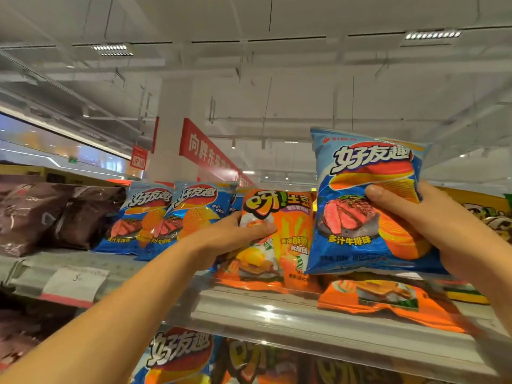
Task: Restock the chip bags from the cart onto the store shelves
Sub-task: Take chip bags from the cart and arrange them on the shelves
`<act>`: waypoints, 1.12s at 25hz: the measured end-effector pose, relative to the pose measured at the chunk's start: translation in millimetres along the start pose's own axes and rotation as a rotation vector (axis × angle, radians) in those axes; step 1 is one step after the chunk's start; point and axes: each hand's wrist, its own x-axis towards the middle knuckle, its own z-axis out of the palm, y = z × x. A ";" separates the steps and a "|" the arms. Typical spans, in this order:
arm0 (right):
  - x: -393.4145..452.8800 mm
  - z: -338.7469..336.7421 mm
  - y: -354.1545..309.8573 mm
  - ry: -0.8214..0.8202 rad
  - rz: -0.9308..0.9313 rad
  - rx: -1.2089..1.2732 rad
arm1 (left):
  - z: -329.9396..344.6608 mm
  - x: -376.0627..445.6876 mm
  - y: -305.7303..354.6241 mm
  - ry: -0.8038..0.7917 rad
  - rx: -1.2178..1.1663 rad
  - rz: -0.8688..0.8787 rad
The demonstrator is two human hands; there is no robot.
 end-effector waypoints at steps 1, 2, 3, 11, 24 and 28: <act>0.8 5.5 -2.5 0.005 0.004 -0.003 | 2.2 -0.4 -0.7 0.008 0.018 0.012; 1.6 13.2 -5.6 0.011 0.005 -0.003 | 3.9 -5.3 -0.3 0.031 0.049 0.028; 2.5 21.2 -9.7 0.011 0.003 0.009 | 3.6 -11.5 1.4 0.059 0.094 0.036; 13.2 121.0 -40.0 -0.043 -0.064 0.075 | -52.0 -76.9 -39.3 0.306 0.687 0.322; 33.1 280.3 -33.0 0.016 0.121 0.148 | -116.2 -115.1 -126.8 0.722 0.537 0.441; 34.8 297.0 -20.9 -0.120 0.221 0.066 | -115.5 -106.3 -129.5 0.708 0.711 0.446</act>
